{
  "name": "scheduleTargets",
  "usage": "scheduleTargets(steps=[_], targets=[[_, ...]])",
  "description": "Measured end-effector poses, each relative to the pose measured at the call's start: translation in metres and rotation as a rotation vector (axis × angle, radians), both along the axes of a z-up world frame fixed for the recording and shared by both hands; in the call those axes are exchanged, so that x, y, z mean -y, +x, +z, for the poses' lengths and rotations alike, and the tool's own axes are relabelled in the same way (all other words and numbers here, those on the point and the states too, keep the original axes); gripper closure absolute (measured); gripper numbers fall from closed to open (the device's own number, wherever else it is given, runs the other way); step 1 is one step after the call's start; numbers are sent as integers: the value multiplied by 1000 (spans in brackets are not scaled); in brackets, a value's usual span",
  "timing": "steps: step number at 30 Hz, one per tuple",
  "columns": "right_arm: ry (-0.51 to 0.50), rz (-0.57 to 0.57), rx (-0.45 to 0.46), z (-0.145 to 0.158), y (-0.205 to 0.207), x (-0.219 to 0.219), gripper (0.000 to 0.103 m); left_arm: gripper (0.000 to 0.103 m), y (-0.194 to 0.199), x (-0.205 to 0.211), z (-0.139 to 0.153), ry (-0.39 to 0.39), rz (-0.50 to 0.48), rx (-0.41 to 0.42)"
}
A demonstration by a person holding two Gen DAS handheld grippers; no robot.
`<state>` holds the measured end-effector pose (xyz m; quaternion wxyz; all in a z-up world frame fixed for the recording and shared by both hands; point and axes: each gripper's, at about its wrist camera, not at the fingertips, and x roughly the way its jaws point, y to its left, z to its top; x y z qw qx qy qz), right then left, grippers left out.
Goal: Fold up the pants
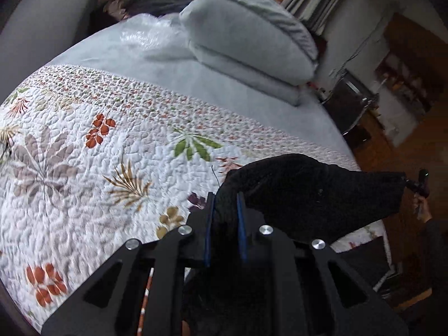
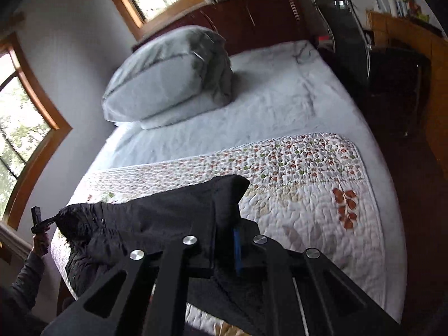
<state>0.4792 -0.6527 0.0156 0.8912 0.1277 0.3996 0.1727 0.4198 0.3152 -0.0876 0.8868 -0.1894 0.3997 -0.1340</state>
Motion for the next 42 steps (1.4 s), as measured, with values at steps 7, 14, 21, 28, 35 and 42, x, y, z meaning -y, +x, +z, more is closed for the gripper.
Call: scheduleTargets(steps=[7,14,21,28,35,42], targets=[[63,-68,48,-35,-143,18,96,90,-115,-6,-28,-121,17,48],[196,-219,42,-106,-273,35,96,89,-188,-21,-75,-180,64,-29],[149,-350,-95,-189,-333,28,66,87,-209,-15,-120,-153,54,-140],[575,-504,-61,-204,-383,47,23,84,-211,-18,-122,-128,63,-158],[657,-580,-149,-227,-363,30,20,79,-211,-16,-120,-118,85,-166],[553,-545,-122,-221,-335,13,89,78,-220,-3,-111,14,100,-177]])
